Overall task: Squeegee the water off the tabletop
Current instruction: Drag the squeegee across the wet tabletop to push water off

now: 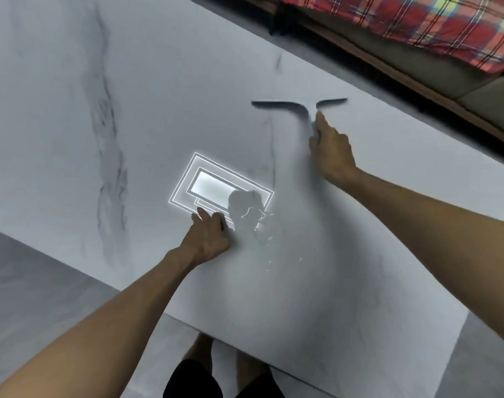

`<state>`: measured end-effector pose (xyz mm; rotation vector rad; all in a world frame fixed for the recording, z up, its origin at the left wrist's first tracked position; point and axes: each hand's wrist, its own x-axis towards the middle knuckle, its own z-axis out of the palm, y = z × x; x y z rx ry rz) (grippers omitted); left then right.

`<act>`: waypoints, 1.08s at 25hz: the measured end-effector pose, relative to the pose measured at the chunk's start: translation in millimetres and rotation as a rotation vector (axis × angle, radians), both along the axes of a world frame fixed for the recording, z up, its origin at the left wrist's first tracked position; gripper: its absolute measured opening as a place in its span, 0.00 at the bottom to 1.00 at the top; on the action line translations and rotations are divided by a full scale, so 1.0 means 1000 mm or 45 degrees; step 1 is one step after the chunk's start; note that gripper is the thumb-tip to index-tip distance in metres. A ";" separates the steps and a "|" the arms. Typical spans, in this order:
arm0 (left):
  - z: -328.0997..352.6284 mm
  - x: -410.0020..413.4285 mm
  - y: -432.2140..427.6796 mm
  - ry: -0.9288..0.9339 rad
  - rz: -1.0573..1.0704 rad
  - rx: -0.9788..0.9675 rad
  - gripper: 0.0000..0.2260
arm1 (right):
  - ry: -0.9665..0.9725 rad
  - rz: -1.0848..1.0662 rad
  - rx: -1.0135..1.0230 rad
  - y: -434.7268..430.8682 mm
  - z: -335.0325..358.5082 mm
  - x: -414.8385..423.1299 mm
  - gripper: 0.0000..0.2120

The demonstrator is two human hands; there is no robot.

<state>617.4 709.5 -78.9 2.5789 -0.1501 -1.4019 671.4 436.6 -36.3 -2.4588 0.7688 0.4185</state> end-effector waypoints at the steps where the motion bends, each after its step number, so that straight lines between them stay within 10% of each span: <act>1: 0.002 -0.002 0.002 0.000 -0.010 -0.016 0.22 | -0.001 0.152 0.011 0.015 0.000 -0.022 0.25; 15: 0.030 -0.071 0.048 0.024 -0.059 -0.290 0.09 | 0.310 0.431 -0.109 0.018 0.043 -0.287 0.25; 27: 0.036 -0.093 0.067 -0.020 0.024 -0.253 0.06 | 0.185 0.280 -0.182 0.025 0.102 -0.322 0.20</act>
